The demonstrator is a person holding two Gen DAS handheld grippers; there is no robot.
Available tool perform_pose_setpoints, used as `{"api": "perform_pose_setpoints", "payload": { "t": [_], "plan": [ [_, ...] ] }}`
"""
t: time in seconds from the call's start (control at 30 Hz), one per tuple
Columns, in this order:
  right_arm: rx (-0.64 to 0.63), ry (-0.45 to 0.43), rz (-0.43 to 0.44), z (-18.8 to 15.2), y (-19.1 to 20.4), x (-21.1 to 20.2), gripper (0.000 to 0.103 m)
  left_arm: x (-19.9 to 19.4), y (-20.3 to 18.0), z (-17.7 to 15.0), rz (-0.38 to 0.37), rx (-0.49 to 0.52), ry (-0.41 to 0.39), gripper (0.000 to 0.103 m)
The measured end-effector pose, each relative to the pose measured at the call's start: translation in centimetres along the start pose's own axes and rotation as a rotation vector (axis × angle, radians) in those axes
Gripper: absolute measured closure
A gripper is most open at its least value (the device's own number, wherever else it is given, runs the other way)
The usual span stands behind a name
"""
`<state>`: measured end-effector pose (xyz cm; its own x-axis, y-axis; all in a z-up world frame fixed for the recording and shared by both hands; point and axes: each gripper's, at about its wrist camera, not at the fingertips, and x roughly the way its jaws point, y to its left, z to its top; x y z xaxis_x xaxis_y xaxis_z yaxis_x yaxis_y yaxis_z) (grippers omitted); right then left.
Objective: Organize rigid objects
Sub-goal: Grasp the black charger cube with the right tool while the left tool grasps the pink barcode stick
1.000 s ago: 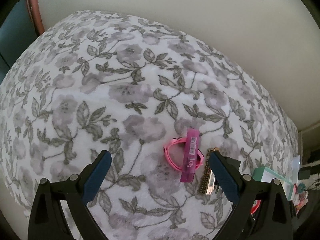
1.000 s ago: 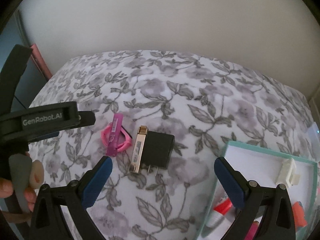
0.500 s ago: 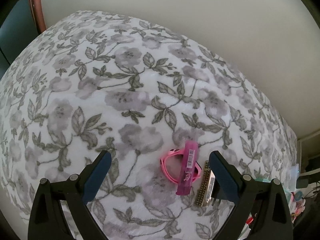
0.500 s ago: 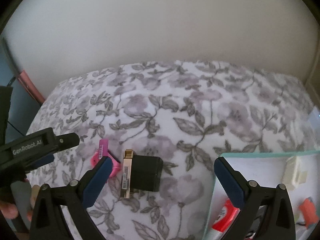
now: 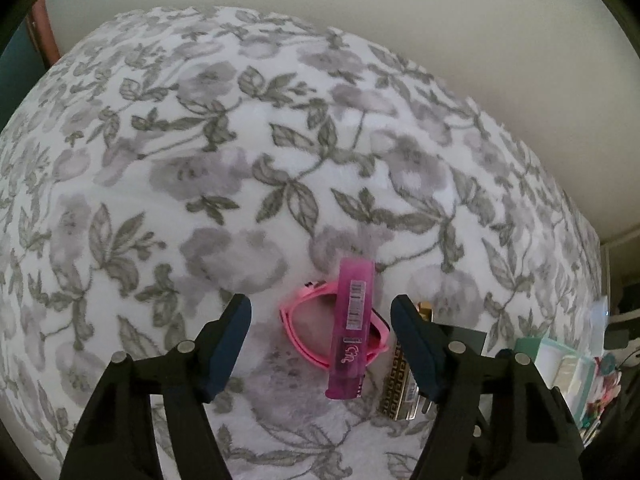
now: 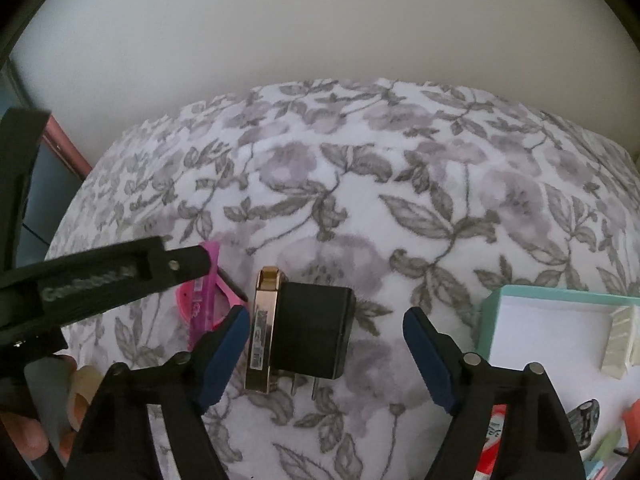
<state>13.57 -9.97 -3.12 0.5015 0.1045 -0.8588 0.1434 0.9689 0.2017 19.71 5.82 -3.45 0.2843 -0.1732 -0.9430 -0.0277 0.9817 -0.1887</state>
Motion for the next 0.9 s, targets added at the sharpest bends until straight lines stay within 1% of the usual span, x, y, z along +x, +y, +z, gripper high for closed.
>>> {"api": "perform_pose_setpoints", "payload": {
  "t": [0.1, 0.13, 0.17, 0.2, 0.23, 0.3, 0.4, 0.47, 0.63, 0.8, 0.9],
  "plan": [
    [-0.006, 0.015, -0.01, -0.2, 0.1, 0.5, 0.03, 0.5, -0.4, -0.1, -0.005, 0.011, 0.013, 0.044],
    [-0.003, 0.023, -0.009, -0.3, 0.0, 0.7, 0.033, 0.6, -0.5, -0.2, -0.003, 0.018, 0.016, 0.046],
    [0.002, 0.029, -0.011, -0.3, -0.2, 0.9, 0.035, 0.7, -0.7, -0.2, 0.004, 0.027, 0.016, 0.047],
    [0.006, 0.029, -0.009, -0.3, -0.3, 0.9, 0.035, 0.7, -0.8, -0.3, 0.013, 0.035, 0.013, 0.049],
    [0.012, 0.027, -0.007, -0.3, -0.4, 0.8, 0.036, 0.7, -0.9, -0.3, 0.021, 0.04, 0.011, 0.054],
    [0.01, 0.021, -0.017, -0.3, -0.6, 0.7, 0.041, 0.6, -0.8, -0.3, 0.028, 0.044, 0.005, 0.057],
    [0.004, 0.018, -0.035, -0.2, -0.7, 0.5, 0.043, 0.6, -0.7, -0.3, 0.025, 0.047, 0.002, 0.058],
    [-0.002, 0.029, -0.04, -0.2, -0.6, 0.8, 0.049, 0.7, -0.7, -0.2, 0.024, 0.051, -0.001, 0.058],
    [-0.003, 0.052, -0.038, -0.5, -0.6, 1.4, 0.057, 0.7, -0.6, -0.2, 0.02, 0.053, -0.002, 0.059],
    [0.022, 0.055, -0.025, -0.6, -1.1, 1.5, 0.058, 0.6, -0.6, -0.2, 0.02, 0.053, -0.005, 0.062],
    [0.018, 0.055, -0.028, -0.7, -1.0, 1.4, 0.058, 0.4, -0.1, -0.2, 0.042, 0.047, -0.007, 0.083]
  ]
}}
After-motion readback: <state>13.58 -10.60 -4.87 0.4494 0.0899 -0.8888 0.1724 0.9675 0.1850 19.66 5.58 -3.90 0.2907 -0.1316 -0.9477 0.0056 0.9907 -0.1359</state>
